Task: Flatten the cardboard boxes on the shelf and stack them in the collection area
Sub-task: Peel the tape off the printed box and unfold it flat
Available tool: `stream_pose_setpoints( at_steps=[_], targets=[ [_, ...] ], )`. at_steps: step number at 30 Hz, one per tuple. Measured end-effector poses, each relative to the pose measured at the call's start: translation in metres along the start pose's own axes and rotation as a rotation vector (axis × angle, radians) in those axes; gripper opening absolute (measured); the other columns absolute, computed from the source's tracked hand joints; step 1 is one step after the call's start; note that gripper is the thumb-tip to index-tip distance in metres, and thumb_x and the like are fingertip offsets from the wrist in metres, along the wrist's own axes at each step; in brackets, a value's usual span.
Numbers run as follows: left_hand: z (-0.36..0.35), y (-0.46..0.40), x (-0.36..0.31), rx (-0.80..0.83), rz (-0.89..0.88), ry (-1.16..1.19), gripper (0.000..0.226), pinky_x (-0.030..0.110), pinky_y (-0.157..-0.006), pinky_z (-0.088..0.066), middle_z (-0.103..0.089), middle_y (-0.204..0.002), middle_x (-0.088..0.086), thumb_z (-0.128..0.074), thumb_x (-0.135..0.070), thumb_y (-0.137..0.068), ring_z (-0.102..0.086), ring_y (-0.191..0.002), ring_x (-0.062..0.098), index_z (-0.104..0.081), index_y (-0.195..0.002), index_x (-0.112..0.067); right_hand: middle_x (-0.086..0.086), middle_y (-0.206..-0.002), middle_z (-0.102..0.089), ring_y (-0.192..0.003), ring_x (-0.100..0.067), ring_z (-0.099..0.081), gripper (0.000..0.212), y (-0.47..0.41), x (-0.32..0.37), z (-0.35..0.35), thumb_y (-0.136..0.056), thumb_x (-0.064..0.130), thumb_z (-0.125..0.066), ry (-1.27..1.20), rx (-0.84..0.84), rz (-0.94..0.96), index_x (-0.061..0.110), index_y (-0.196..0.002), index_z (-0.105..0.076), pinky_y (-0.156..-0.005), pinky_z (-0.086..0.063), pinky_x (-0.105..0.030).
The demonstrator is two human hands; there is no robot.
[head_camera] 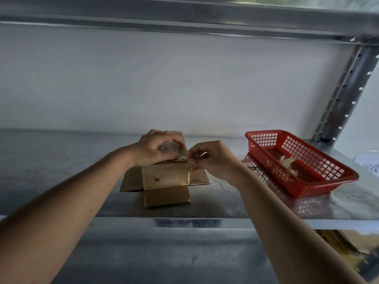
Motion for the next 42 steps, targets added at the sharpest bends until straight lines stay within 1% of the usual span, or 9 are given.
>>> stream_pose_setpoints(
  at_steps=[5, 10, 13, 17, 21, 26, 30, 34, 42],
  targets=[
    [-0.002, -0.004, -0.001, 0.006, -0.003, -0.112, 0.055, 0.051, -0.121, -0.018, -0.03, -0.156, -0.037, -0.055, -0.085, -0.081, -0.017, -0.145, 0.009, -0.045, -0.134, -0.072, -0.008, -0.079, -0.072, -0.085, -0.027, -0.074, 0.016, -0.005, -0.017, -0.003, -0.096, -0.007, -0.063, -0.441, 0.007, -0.162, 0.003, -0.087, -0.07, -0.083, -0.063, -0.038],
    [-0.007, -0.009, -0.002, -0.029, 0.014, -0.124, 0.064, 0.051, -0.12, -0.019, -0.03, -0.149, -0.047, -0.046, -0.092, -0.074, -0.019, -0.139, 0.005, -0.045, -0.134, -0.072, -0.018, -0.09, -0.075, -0.089, -0.032, -0.077, 0.006, -0.009, -0.029, -0.001, -0.095, -0.007, -0.064, -0.504, -0.084, -0.236, -0.003, -0.095, -0.069, -0.082, -0.064, -0.041],
    [-0.01, -0.012, -0.005, -0.048, 0.025, -0.122, 0.071, 0.053, -0.12, -0.02, -0.03, -0.148, -0.048, -0.041, -0.101, -0.068, -0.021, -0.137, 0.007, -0.045, -0.133, -0.073, -0.016, -0.088, -0.077, -0.077, -0.023, -0.079, 0.002, -0.012, -0.032, 0.001, -0.095, -0.001, -0.068, -0.444, -0.176, -0.257, 0.0, -0.095, -0.069, -0.069, -0.064, -0.034],
    [-0.016, -0.016, -0.01, -0.09, 0.032, -0.128, 0.069, 0.055, -0.121, -0.021, -0.033, -0.148, -0.046, -0.04, -0.102, -0.067, -0.024, -0.141, 0.013, -0.045, -0.13, -0.076, -0.006, -0.083, -0.077, -0.067, -0.011, -0.077, 0.008, -0.018, -0.039, 0.004, -0.096, 0.005, -0.067, -0.282, -0.316, -0.235, 0.012, -0.093, -0.066, -0.068, -0.065, -0.036],
    [-0.021, -0.016, -0.014, -0.117, 0.05, -0.121, 0.068, 0.055, -0.121, -0.021, -0.036, -0.147, -0.045, -0.043, -0.101, -0.068, -0.026, -0.142, 0.013, -0.046, -0.131, -0.075, -0.008, -0.086, -0.076, -0.068, -0.013, -0.077, 0.014, -0.021, -0.048, 0.009, -0.097, -0.001, -0.064, -0.371, -0.352, -0.208, 0.013, -0.094, -0.063, -0.066, -0.066, -0.035],
    [-0.026, -0.018, -0.022, -0.144, 0.077, -0.137, 0.066, 0.054, -0.121, -0.022, -0.038, -0.149, -0.042, -0.042, -0.101, -0.069, -0.028, -0.143, 0.013, -0.047, -0.129, -0.075, 0.003, -0.086, -0.074, -0.077, -0.011, -0.075, 0.019, -0.02, -0.056, 0.015, -0.092, 0.007, -0.073, -0.19, -0.439, -0.116, 0.023, -0.089, -0.065, -0.068, -0.065, -0.032],
    [-0.033, -0.018, -0.026, -0.157, 0.105, -0.129, 0.061, 0.054, -0.121, -0.021, -0.038, -0.146, -0.044, -0.046, -0.098, -0.07, -0.026, -0.14, 0.012, -0.047, -0.127, -0.077, 0.001, -0.082, -0.078, -0.078, -0.015, -0.077, 0.014, -0.015, -0.054, 0.016, -0.088, 0.01, -0.079, -0.356, -0.351, -0.078, 0.024, -0.088, -0.075, -0.075, -0.066, -0.041],
    [-0.031, -0.019, -0.028, -0.169, 0.122, -0.107, 0.053, 0.052, -0.122, -0.02, -0.039, -0.145, -0.044, -0.051, -0.088, -0.073, -0.025, -0.138, 0.01, -0.049, -0.124, -0.078, 0.006, -0.086, -0.079, -0.085, -0.016, -0.077, 0.008, -0.012, -0.048, 0.018, -0.089, 0.021, -0.08, -0.271, -0.248, 0.032, 0.026, -0.094, -0.083, -0.084, -0.063, -0.047],
    [-0.03, -0.02, -0.024, -0.139, 0.12, -0.103, 0.06, 0.05, -0.12, -0.02, -0.03, -0.138, -0.056, -0.05, -0.092, -0.071, -0.019, -0.135, 0.003, -0.048, -0.128, -0.075, 0.017, -0.076, -0.076, -0.073, -0.003, -0.074, 0.01, -0.004, -0.041, 0.019, -0.087, 0.024, -0.081, -0.057, -0.288, 0.026, 0.032, -0.083, -0.08, -0.072, -0.065, -0.036]
  ],
)
Point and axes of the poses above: each hand's wrist, its own y-axis away from the middle knuckle, its own z-axis out of the back of the hand, x = y × z, the point moved 2 cm from there along -y, towards the middle knuckle
